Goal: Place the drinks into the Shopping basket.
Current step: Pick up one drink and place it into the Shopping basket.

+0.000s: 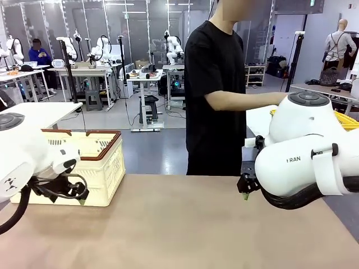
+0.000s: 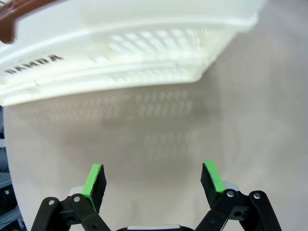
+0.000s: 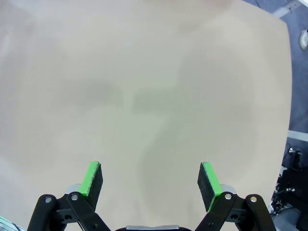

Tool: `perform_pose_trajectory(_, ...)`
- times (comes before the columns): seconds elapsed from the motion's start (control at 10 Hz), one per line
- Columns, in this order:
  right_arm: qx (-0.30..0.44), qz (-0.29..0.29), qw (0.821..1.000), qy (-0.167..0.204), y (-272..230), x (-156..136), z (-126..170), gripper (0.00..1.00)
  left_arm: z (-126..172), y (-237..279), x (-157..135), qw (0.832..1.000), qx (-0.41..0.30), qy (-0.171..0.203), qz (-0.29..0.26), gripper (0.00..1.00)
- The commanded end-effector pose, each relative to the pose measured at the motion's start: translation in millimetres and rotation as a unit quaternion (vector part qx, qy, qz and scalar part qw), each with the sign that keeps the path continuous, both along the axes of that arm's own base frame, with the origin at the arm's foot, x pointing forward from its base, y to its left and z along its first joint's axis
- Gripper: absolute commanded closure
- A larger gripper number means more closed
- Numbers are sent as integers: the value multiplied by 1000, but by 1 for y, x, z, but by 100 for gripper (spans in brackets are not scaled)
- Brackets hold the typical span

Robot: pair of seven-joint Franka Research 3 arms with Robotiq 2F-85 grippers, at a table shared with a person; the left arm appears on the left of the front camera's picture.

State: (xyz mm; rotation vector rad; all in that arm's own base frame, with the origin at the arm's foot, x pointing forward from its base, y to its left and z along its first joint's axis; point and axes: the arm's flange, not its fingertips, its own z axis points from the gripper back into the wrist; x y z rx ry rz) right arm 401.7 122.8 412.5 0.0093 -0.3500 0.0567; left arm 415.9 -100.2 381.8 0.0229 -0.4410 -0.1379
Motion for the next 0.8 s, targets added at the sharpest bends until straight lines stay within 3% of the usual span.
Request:
perform_pose_trajectory(0.0,19,22,1000,-10,-16,-30,-20,0,-32,30,-58,999,3,-35,-23,0)
perform_pose_trajectory(0.3,25,-8,999,22,-14,-25,-18,0,-31,36,-59,999,-16,-39,-22,0)
perform_pose_trajectory(0.4,6,5,1000,4,-3,3,-4,0,-3,18,11,1000,-6,-28,-12,0)
perform_pose_trajectory(0.7,6,5,1000,4,-3,3,-4,0,-3,18,11,1000,-6,-28,-12,0)
